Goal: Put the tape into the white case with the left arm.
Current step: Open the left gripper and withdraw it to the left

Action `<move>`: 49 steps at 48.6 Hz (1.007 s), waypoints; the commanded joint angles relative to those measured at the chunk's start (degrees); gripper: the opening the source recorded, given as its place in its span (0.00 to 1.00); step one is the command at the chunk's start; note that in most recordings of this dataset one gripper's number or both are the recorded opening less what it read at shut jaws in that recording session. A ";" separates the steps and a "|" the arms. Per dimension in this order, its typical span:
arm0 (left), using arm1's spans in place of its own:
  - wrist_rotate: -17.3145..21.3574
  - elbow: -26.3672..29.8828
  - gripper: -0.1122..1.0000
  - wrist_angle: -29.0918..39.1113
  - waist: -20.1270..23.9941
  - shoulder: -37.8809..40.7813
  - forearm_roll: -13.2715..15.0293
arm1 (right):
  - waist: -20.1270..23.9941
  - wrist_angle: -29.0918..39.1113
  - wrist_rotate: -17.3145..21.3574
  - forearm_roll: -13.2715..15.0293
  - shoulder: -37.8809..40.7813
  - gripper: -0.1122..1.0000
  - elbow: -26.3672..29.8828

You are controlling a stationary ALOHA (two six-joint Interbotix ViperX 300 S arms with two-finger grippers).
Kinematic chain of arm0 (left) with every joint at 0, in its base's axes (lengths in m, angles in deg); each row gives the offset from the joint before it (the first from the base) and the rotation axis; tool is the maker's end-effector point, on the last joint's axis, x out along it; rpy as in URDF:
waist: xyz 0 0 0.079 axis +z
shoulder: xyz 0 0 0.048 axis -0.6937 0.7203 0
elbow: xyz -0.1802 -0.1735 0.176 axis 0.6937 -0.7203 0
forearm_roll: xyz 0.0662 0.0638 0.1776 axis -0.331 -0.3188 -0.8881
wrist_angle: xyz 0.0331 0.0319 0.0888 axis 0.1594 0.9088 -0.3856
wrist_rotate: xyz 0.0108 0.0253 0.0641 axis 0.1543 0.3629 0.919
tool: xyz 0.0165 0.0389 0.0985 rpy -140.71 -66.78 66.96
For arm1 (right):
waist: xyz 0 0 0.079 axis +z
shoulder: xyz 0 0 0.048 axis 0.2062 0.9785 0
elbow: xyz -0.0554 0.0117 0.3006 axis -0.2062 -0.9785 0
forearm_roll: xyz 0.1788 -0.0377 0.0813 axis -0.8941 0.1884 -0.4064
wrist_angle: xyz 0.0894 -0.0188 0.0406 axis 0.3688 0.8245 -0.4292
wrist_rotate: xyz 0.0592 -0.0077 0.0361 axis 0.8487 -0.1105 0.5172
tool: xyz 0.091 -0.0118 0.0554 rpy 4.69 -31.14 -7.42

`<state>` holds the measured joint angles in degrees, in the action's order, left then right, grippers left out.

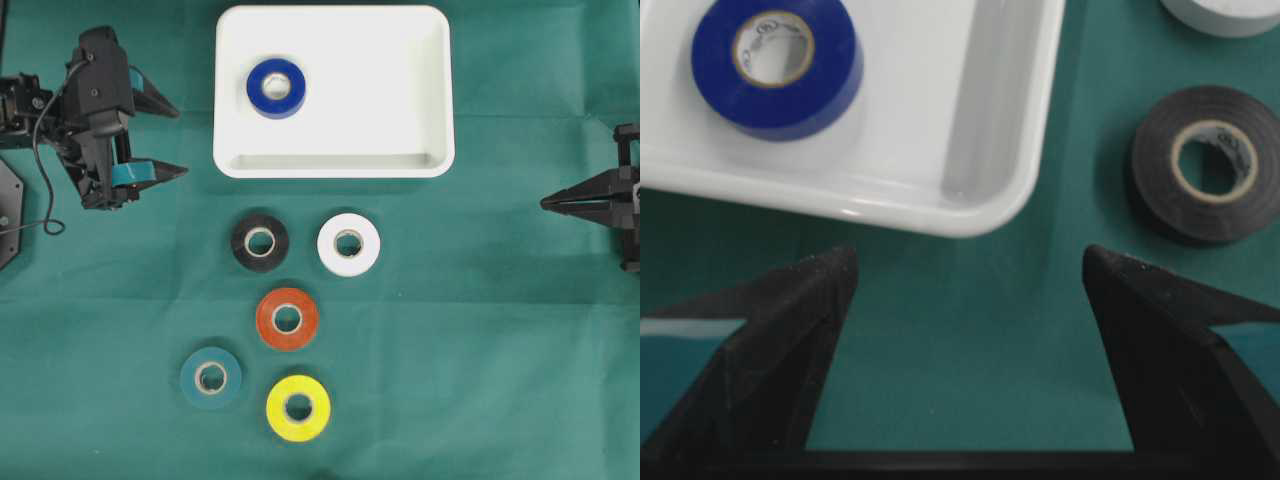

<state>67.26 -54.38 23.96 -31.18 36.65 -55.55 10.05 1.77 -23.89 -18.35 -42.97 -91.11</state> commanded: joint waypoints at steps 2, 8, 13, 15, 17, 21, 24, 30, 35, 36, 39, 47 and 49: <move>-0.18 0.35 0.93 -0.44 -1.14 -0.44 0.18 | -0.09 -0.62 0.00 0.00 0.44 0.02 0.62; -0.18 -0.26 0.93 -0.53 -4.13 -0.70 0.18 | -0.09 -0.62 0.00 0.09 0.53 0.02 0.62; -0.18 -1.14 0.92 -0.44 -7.03 -0.97 0.09 | -0.09 -0.62 0.00 0.09 0.44 0.02 0.62; -0.18 -1.41 0.92 -0.44 -8.26 -1.14 0.09 | -0.09 -0.62 0.00 0.09 0.44 0.02 0.62; -0.18 -1.58 0.92 -0.44 -9.32 -1.14 0.09 | -0.09 -0.62 0.00 0.09 0.44 0.02 0.62; -0.18 -1.85 0.92 -0.53 -11.60 -1.41 0.18 | -0.09 -0.62 0.00 0.09 0.44 0.02 0.62; -0.18 -1.85 0.92 -0.44 -13.01 -1.76 0.18 | -0.09 -0.62 0.00 0.09 0.44 0.02 0.62; -0.18 -1.93 0.92 -0.44 -15.47 -2.02 0.09 | -0.09 -0.62 0.00 0.00 0.44 0.02 0.62; -0.18 -1.93 0.92 -0.35 -17.23 -1.93 0.18 | -0.09 -0.62 0.00 0.09 0.44 0.02 0.62; -0.18 -2.02 0.92 -0.35 -17.49 -2.02 0.09 | -0.09 -0.62 0.00 0.09 0.44 0.02 0.62; -0.26 -2.02 0.92 -0.26 -18.19 -1.93 0.18 | -0.09 -0.62 0.00 0.09 0.44 0.02 0.62; -0.88 -2.02 0.92 -0.26 -18.90 -1.93 0.09 | -0.09 -0.62 0.00 0.09 0.44 0.02 0.62; -0.97 -2.11 0.92 -0.35 -18.90 -1.93 0.09 | -0.09 -0.62 0.00 0.09 0.44 0.02 0.62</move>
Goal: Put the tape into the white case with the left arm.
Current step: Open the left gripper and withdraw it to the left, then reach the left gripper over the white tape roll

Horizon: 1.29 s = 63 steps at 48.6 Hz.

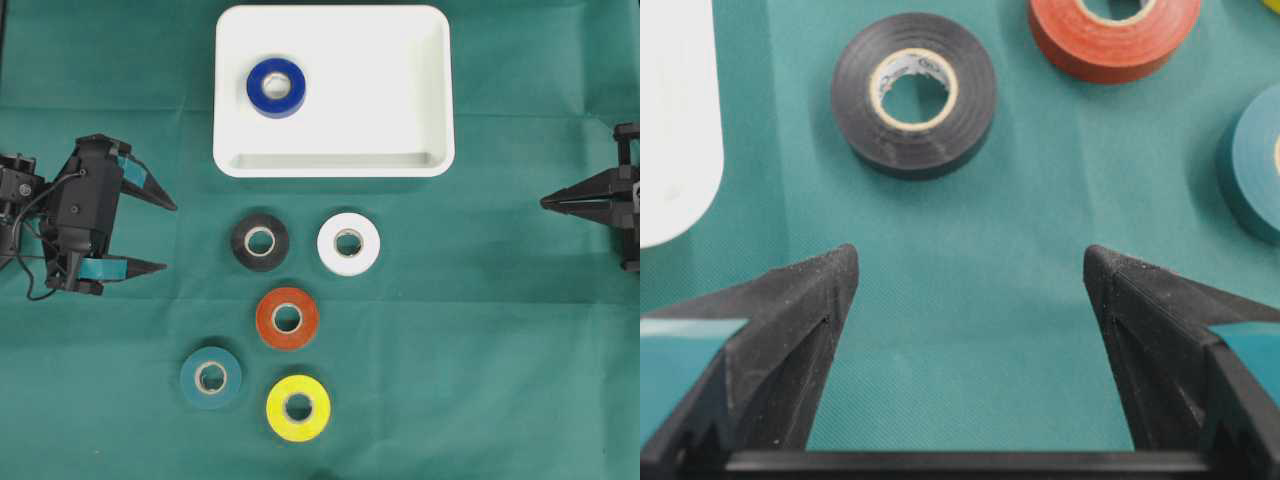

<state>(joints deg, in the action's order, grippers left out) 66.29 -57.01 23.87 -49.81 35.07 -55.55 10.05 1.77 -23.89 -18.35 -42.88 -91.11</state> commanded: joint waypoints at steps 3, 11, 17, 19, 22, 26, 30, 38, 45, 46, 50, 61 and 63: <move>0.09 0.53 0.92 -0.35 -0.18 -0.26 0.09 | -0.09 -0.62 0.00 0.09 0.35 0.02 0.62; 0.00 1.23 0.92 -1.05 -0.18 1.41 0.09 | -0.09 -0.62 0.00 0.09 0.35 0.02 0.62; 0.09 3.08 0.92 -2.55 -0.18 4.57 0.09 | -0.09 -0.62 0.00 0.09 0.35 0.02 0.62; 0.09 3.96 0.92 -2.64 -0.26 5.71 0.09 | -0.09 -0.62 0.00 0.09 0.35 0.02 0.70; 0.26 5.71 0.92 -2.72 -0.18 7.73 0.09 | -0.09 -0.53 0.00 0.09 0.35 0.02 0.70; 0.26 8.00 0.92 -2.72 -0.18 10.28 0.00 | -0.09 -0.44 0.00 0.09 0.35 0.02 0.70; 0.26 10.28 0.92 -2.72 -0.26 13.10 0.00 | -0.26 -0.44 0.00 0.09 0.35 0.02 0.70; 0.26 15.64 0.92 -2.72 -0.18 19.42 0.00 | -0.62 -0.44 0.00 0.09 0.35 0.02 0.70; 0.35 20.74 0.92 -2.72 -0.26 24.35 0.00 | -0.88 -0.44 0.00 0.09 0.35 0.02 0.79; 0.35 21.45 0.92 -2.64 -0.18 24.96 0.00 | -0.97 -0.44 0.00 0.09 0.35 0.02 0.79; 0.44 23.73 0.92 -2.64 -0.26 27.16 0.00 | -0.97 -0.44 0.00 0.09 0.35 0.02 0.79; 0.44 30.50 0.92 -1.41 -0.18 32.61 0.00 | -1.14 -0.44 0.00 0.09 0.35 0.02 0.79; 0.44 31.55 0.92 -1.14 -0.18 33.40 -0.09 | -1.14 -0.44 0.00 0.09 0.35 0.02 0.79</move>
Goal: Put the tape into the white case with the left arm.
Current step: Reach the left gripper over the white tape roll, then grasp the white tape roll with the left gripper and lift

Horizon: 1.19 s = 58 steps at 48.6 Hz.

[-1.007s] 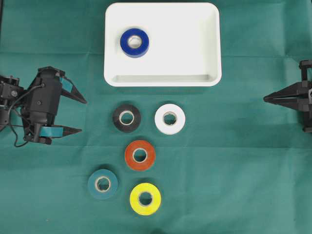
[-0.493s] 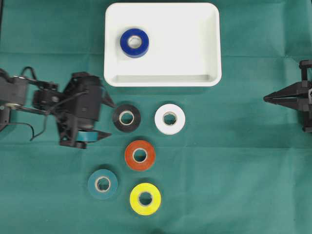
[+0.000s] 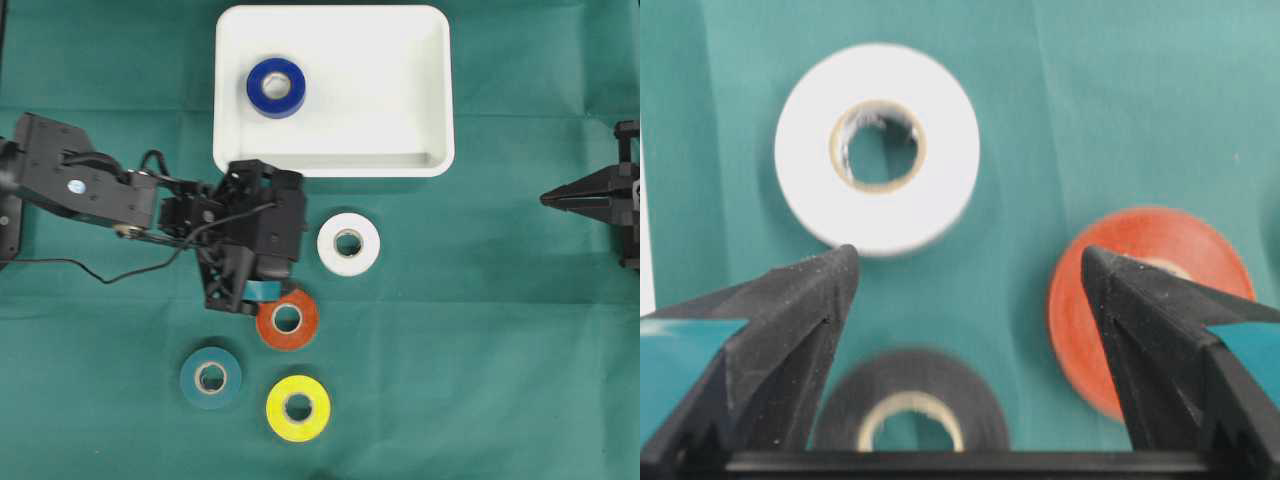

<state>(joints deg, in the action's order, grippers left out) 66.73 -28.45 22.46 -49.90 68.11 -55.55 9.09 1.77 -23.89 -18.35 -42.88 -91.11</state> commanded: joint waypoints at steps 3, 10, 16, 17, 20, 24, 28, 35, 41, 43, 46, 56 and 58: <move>0.09 4.39 0.92 0.62 -0.09 1.58 -0.09 | -0.18 -0.53 0.00 0.09 0.35 0.02 0.70; 0.00 7.29 0.92 1.76 0.00 4.22 -0.09 | -0.18 -0.62 0.00 0.09 0.35 0.02 0.70; 0.00 9.58 0.92 3.43 0.18 6.24 -0.09 | -0.09 -0.62 0.00 0.09 0.35 0.02 0.62; 0.00 9.84 0.92 3.60 0.26 6.59 -0.18 | -0.18 -0.62 0.00 0.09 0.35 0.02 0.62; 0.09 10.55 0.92 4.31 0.35 7.21 -0.09 | -0.18 -0.62 0.00 0.09 0.35 0.02 0.62; 0.00 11.07 0.92 4.66 0.53 7.82 -0.09 | -0.18 -0.62 0.00 0.09 0.35 0.02 0.62; 0.00 11.43 0.92 4.66 0.44 8.35 -0.09 | -0.18 -0.62 0.00 0.09 0.35 0.02 0.62; -0.18 11.60 0.92 4.75 0.53 9.49 -0.09 | -0.18 -0.62 0.00 0.09 0.35 0.02 0.62; -0.26 11.87 0.92 4.66 0.53 11.16 -0.09 | -0.18 -0.62 0.00 0.09 0.35 0.02 0.62; -0.26 12.04 0.92 4.75 0.53 11.87 -0.09 | -0.18 -0.62 0.00 0.09 0.35 0.02 0.53; -0.18 12.57 0.92 4.75 0.44 12.83 -0.09 | -0.18 -0.62 0.00 0.09 0.35 0.02 0.53; -0.09 14.24 0.92 4.66 0.53 15.64 -0.09 | -0.18 -0.62 0.00 0.09 0.35 0.02 0.35; -0.09 14.41 0.92 4.57 0.44 16.00 -0.09 | -0.18 -0.62 0.00 0.09 0.35 0.02 0.35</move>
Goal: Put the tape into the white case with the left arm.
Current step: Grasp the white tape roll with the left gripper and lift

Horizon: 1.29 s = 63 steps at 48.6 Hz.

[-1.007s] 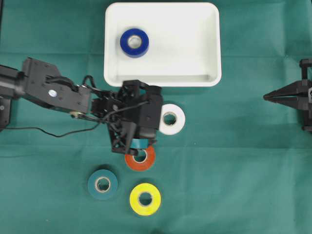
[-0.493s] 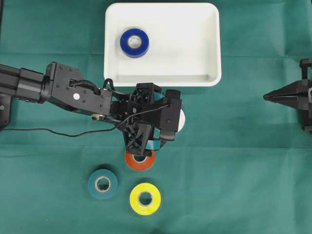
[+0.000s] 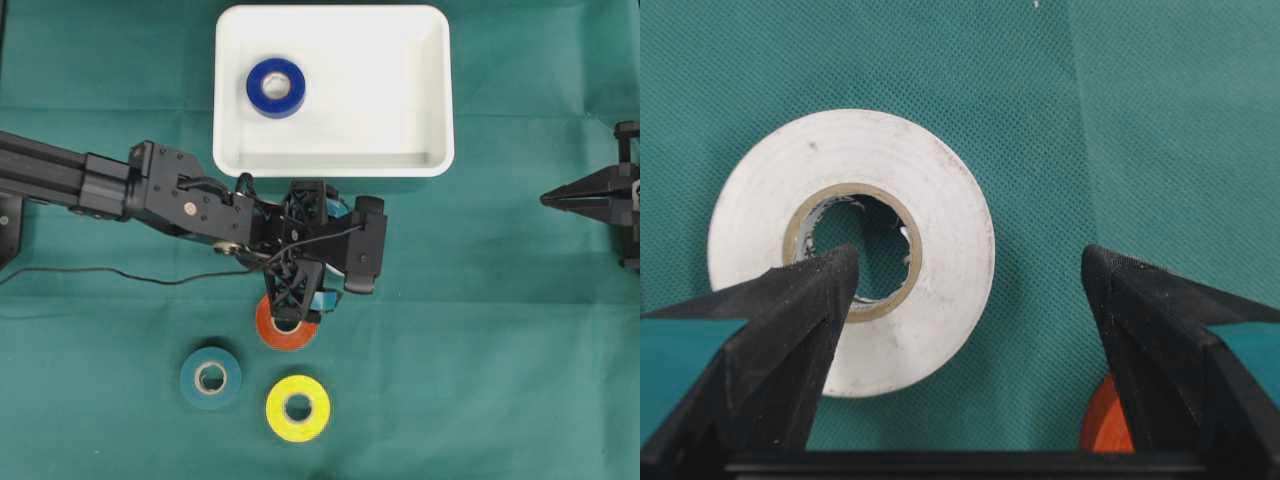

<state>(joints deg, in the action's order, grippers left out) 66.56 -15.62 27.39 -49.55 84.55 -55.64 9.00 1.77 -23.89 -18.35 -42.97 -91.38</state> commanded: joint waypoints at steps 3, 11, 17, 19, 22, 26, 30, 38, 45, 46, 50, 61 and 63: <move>0.09 1.85 0.92 -0.44 0.09 0.18 -0.09 | -0.09 -0.62 0.00 0.09 0.44 0.02 0.62; 0.00 2.64 0.92 -0.44 0.09 1.93 -0.09 | -0.09 -0.62 0.00 0.09 0.44 0.02 0.62; 0.00 2.72 0.92 -0.44 0.18 2.02 -0.09 | -0.09 -0.62 0.00 0.09 0.44 0.02 0.62; 0.00 2.72 0.92 -0.53 0.18 1.93 -0.09 | -0.09 -0.70 0.00 0.09 0.44 0.02 0.62; 0.00 2.72 0.91 -0.53 0.09 1.76 0.00 | -0.09 -0.70 0.00 0.09 0.44 0.02 0.62; 0.00 2.72 0.89 -0.53 0.18 1.41 0.00 | -0.09 -0.62 0.00 0.09 0.44 0.02 0.62; 0.00 2.72 0.81 -0.53 0.18 1.14 -0.09 | -0.09 -0.62 0.00 0.09 0.44 0.02 0.62; 0.09 2.72 0.41 -0.53 0.18 0.97 0.00 | -0.09 -0.70 0.00 0.09 0.44 0.02 0.62; 0.09 2.72 0.35 -0.18 0.09 0.88 -0.09 | -0.09 -0.70 0.00 0.09 0.44 0.02 0.62; 0.09 2.64 0.35 -0.18 0.09 0.70 -0.09 | -0.09 -0.62 0.00 0.09 0.44 0.02 0.62; 0.00 2.55 0.35 -0.18 0.09 0.09 -0.09 | -0.09 -0.62 0.00 0.09 0.44 0.02 0.62; 0.00 2.90 0.35 1.49 -1.23 -4.83 -0.09 | -0.09 -0.62 0.00 0.09 0.44 0.02 0.62; 0.00 2.90 0.35 1.93 -1.41 -5.71 0.00 | -0.09 -0.62 0.00 0.09 0.44 0.02 0.62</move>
<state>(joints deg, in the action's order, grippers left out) 66.47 -13.95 28.88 -50.43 83.23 -55.72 9.00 1.69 -23.89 -18.35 -42.88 -91.47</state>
